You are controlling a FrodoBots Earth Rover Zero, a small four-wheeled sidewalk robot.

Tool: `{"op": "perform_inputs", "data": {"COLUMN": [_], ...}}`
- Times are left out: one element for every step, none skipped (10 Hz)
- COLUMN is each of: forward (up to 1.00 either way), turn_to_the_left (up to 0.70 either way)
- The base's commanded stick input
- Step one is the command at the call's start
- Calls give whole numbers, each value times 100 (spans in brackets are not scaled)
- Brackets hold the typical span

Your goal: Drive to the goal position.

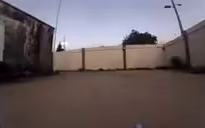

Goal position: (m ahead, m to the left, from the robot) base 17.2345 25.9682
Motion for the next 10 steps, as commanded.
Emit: {"op": "perform_inputs", "data": {"forward": [100, 100, 100, 100, 100, 100, 100, 100, 100, 100], "turn_to_the_left": [0, 0, 0, 0, 0, 0, 0, 0, 0, 0]}}
